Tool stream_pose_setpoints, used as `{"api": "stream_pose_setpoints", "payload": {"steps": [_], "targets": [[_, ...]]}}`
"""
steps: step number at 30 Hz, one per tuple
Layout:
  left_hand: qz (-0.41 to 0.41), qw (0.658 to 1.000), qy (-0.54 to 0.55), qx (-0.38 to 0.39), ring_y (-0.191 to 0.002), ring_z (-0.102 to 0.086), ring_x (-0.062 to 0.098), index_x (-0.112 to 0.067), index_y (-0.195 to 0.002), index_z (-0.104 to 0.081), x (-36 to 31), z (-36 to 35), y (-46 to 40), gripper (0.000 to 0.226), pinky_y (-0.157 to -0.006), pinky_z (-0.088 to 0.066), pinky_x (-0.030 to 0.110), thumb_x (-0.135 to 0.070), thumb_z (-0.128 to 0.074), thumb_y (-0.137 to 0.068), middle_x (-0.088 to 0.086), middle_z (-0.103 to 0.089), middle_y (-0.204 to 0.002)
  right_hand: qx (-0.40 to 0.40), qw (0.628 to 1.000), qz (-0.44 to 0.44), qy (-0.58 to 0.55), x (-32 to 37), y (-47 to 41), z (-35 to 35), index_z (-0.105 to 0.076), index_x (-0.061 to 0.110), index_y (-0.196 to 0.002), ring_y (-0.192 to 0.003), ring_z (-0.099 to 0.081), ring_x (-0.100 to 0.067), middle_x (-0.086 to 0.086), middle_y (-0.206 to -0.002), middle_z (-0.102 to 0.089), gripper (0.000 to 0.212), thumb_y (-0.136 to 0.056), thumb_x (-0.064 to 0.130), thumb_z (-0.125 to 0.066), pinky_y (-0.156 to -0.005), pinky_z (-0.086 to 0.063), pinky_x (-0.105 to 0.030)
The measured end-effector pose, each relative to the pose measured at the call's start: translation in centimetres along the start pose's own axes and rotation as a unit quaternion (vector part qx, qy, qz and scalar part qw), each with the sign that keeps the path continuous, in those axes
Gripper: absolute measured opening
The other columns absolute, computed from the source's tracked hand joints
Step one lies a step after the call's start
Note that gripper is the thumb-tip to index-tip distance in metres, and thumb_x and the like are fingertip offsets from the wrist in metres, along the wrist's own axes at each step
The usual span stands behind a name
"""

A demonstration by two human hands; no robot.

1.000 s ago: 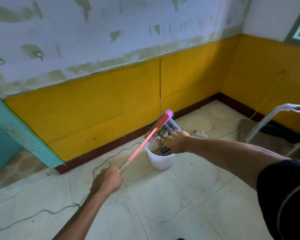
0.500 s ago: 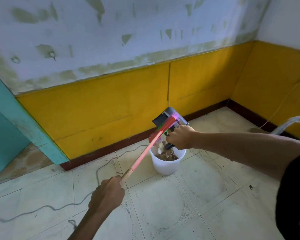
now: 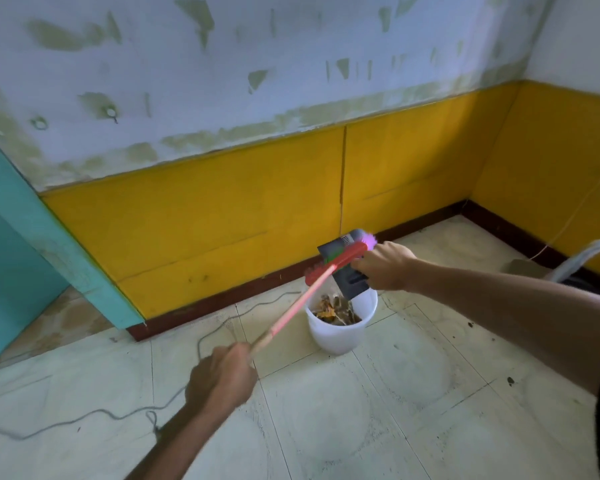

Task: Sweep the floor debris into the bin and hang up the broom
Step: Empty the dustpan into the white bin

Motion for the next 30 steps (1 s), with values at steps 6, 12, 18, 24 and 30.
{"api": "stream_pose_setpoints", "payload": {"steps": [6, 12, 18, 24, 30], "targets": [[-0.021, 0.999, -0.036, -0.001, -0.048, -0.047, 0.007, -0.027, -0.109, -0.062, -1.1, 0.5, -0.5, 0.020, -0.039, -0.032, 0.019, -0.019, -0.047, -0.098, -0.008, -0.057, -0.072, -0.009, 0.999, -0.037, 0.015, -1.0, 0.7, 0.6, -0.062, 0.018, -0.113, -0.060, -0.054, -0.020, -0.004, -0.088, -0.068, 0.028, -0.099, 0.038, -0.047, -0.052, -0.035, -0.030], [0.004, 0.999, 0.024, 0.036, -0.049, -0.048, 0.010, -0.029, -0.114, -0.064, -1.2, 0.2, -3.3, 0.027, -0.041, -0.030, 0.019, -0.020, -0.044, -0.098, -0.005, -0.060, -0.078, -0.048, 0.979, -0.149, -0.130, -5.0, 1.9, 2.0, -0.063, 0.017, -0.098, -0.057, -0.059, -0.021, 0.000, -0.069, -0.059, 0.013, -0.094, 0.026, -0.054, -0.047, -0.043, -0.028], [0.057, 0.986, 0.108, 0.110, -0.044, -0.045, 0.014, -0.026, -0.126, -0.057, -1.0, -2.3, -4.1, 0.034, -0.043, -0.035, 0.019, -0.018, -0.041, -0.097, 0.001, -0.059, -0.074, -0.110, 0.924, -0.273, -0.246, -8.7, 4.1, 3.3, -0.051, 0.016, -0.074, -0.058, -0.058, -0.028, -0.008, -0.065, -0.057, 0.014, -0.087, 0.014, -0.050, -0.047, -0.041, -0.029], [0.068, 0.978, 0.162, 0.110, -0.040, -0.039, 0.012, -0.025, -0.137, -0.050, -1.9, -2.5, -4.0, 0.043, -0.035, -0.032, 0.018, -0.014, -0.036, -0.098, 0.002, -0.054, -0.069, -0.138, 0.860, -0.361, -0.334, -9.7, 5.0, 3.5, -0.052, 0.010, -0.069, -0.060, -0.055, -0.033, -0.012, -0.068, -0.055, 0.021, -0.088, 0.018, -0.046, -0.047, -0.034, -0.028], [0.021, 0.996, 0.055, 0.073, -0.048, -0.048, 0.012, -0.017, -0.127, -0.056, -2.4, -1.0, -4.6, 0.033, -0.043, -0.038, 0.020, -0.017, -0.039, -0.097, 0.000, -0.057, -0.074, -0.161, 0.834, -0.385, -0.360, -11.1, 5.4, 5.1, -0.058, 0.006, -0.073, -0.060, -0.058, -0.031, -0.013, -0.071, -0.060, 0.023, -0.089, 0.017, -0.046, -0.049, -0.042, -0.029]]}}
Point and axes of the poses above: each hand's wrist, its own y-axis away from the middle knuckle, its own z-axis out of the back of the hand, x = y × z, the point moved 8 cm from there along -y, towards the middle knuckle
